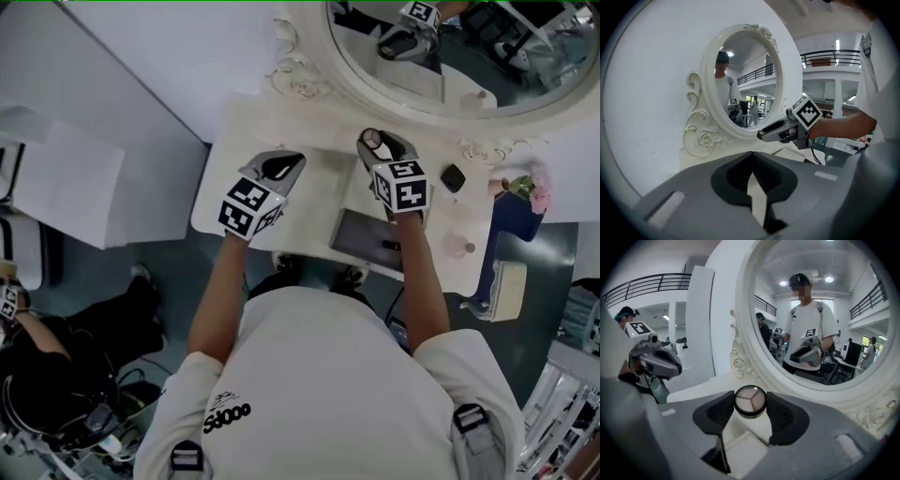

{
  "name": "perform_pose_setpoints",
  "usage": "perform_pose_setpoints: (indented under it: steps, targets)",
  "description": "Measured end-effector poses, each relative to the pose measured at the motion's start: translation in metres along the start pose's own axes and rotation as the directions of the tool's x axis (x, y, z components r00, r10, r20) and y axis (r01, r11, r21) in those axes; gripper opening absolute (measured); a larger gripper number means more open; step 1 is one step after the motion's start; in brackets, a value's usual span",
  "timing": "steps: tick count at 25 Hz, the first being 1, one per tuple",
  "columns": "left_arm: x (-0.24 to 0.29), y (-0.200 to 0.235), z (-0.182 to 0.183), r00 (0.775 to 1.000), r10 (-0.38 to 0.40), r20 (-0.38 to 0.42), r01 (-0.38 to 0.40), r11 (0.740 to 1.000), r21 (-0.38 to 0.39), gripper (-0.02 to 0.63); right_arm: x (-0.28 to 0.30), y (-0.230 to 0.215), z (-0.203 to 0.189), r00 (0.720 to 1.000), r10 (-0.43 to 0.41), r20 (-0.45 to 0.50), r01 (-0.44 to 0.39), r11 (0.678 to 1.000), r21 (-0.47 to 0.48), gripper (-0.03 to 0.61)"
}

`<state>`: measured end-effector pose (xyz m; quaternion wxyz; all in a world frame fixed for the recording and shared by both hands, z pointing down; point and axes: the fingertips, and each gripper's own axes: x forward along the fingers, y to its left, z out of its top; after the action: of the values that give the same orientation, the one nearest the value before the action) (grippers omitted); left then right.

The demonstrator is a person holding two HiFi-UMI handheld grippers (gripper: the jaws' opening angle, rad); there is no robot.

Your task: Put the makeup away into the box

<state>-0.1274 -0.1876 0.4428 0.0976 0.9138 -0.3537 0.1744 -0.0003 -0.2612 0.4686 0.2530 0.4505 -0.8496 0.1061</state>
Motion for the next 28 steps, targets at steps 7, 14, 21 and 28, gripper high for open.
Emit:
perform_pose_setpoints:
  steps: [7,14,21,28]
  targets:
    - [0.044,-0.045,0.015,0.977,-0.214,0.003,0.213,0.974,0.079,0.018,-0.091,-0.016,-0.034,0.984,-0.178,0.031,0.174,0.980,0.092,0.216]
    - [0.073,-0.093,0.011,0.940,-0.339,-0.040,0.341,0.934,0.102,0.018,-0.131,0.004,-0.108,0.979,-0.199,-0.036,0.203,0.960,0.193,0.216]
    - [0.086,-0.130,-0.014,0.927,-0.364,-0.087,0.370,0.927,0.067,0.018,-0.118,0.037,-0.195,0.981,-0.074,-0.181,0.114,0.969,0.220,0.216]
    - [0.083,-0.136,-0.036,0.938,-0.322,-0.129,0.328,0.944,0.029,0.018,-0.095,0.050,-0.252,0.941,-0.008,-0.339,0.077,0.979,0.190,0.216]
